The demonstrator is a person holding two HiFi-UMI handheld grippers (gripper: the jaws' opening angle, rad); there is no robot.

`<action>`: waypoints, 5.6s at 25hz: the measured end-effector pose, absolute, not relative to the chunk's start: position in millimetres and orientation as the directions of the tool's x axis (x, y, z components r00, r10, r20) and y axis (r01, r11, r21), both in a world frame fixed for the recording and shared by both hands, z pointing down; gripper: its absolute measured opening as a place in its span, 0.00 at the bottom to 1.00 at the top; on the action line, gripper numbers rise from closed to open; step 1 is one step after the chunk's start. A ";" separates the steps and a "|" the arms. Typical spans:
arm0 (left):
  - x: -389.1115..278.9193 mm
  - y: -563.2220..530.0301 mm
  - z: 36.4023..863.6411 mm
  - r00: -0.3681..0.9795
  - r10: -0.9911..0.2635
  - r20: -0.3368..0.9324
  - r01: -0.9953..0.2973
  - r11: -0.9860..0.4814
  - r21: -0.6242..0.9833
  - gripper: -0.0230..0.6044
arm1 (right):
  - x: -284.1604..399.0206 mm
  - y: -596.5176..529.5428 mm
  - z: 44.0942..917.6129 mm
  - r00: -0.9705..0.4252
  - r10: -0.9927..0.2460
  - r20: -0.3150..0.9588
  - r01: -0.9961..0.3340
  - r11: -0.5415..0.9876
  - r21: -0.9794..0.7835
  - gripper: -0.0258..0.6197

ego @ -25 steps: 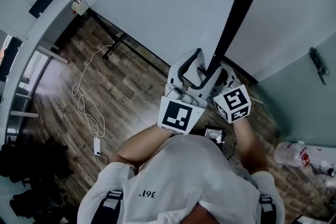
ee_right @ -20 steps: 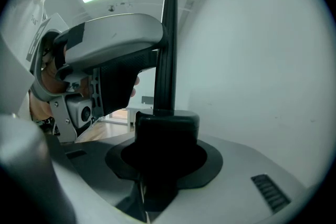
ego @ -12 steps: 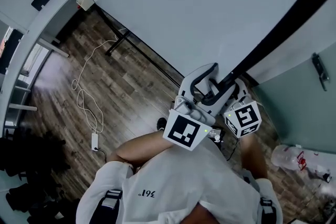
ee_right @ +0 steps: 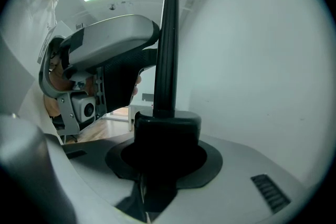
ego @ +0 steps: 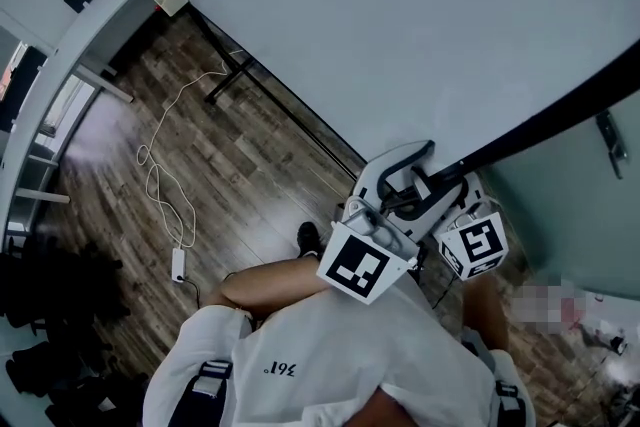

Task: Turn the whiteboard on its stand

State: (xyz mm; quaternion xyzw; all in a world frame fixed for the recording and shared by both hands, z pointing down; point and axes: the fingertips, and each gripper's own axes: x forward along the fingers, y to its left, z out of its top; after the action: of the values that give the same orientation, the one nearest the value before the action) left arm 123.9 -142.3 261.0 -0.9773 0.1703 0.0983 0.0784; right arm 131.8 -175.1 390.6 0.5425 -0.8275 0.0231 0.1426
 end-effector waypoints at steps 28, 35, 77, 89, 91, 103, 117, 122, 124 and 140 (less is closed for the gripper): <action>149.1 -95.1 250.3 0.827 -0.489 -0.278 -0.551 -0.801 -0.233 0.45 | 135.4 -146.4 387.5 -0.366 -0.898 0.245 -0.912 0.399 0.101 0.27; 140.5 -105.3 252.2 0.800 -0.537 -0.269 -0.592 -0.780 -0.202 0.40 | 131.4 -149.8 388.6 -0.354 -0.906 0.230 -0.919 0.383 0.092 0.27; 135.9 -137.8 252.0 0.834 -0.503 -0.228 -0.530 -0.844 -0.077 0.33 | 130.3 -180.7 391.3 -0.406 -0.869 0.282 -0.887 0.449 0.108 0.26; 138.8 -172.5 253.2 0.838 -0.484 -0.253 -0.523 -0.845 -0.115 0.33 | 128.7 -214.5 390.3 -0.417 -0.857 0.302 -0.878 0.466 0.108 0.26; 141.0 -176.1 253.1 0.835 -0.485 -0.259 -0.523 -0.846 -0.105 0.33 | 131.1 -218.0 390.1 -0.417 -0.857 0.303 -0.878 0.466 0.108 0.26; 155.6 -190.6 254.6 0.804 -0.519 -0.291 -0.559 -0.826 -0.073 0.33 | 143.2 -228.1 390.9 -0.465 -0.825 0.320 -0.844 0.522 0.118 0.26; 133.1 -185.7 252.3 0.766 -0.558 -0.319 -0.594 -0.804 -0.020 0.33 | 120.6 -221.1 392.3 -0.481 -0.802 0.355 -0.826 0.550 0.124 0.25; 112.8 -170.9 252.5 0.776 -0.540 -0.325 -0.575 -0.818 -0.016 0.33 | 102.9 -207.5 394.3 -0.461 -0.806 0.372 -0.835 0.536 0.125 0.25; 104.3 -162.9 251.7 0.785 -0.526 -0.327 -0.561 -0.827 -0.018 0.33 | 94.6 -200.0 394.1 -0.452 -0.809 0.377 -0.840 0.528 0.125 0.25; 31.5 -107.1 254.1 0.803 -0.486 -0.346 -0.520 -0.854 -0.007 0.33 | 25.3 -143.4 399.6 -0.422 -0.809 0.410 -0.854 0.506 0.121 0.25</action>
State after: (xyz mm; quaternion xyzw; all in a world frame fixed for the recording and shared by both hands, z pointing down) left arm 31.5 -107.1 254.1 -0.9481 0.2652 0.1682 0.0507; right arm 25.3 -143.4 399.6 0.4939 -0.8415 0.0528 0.2124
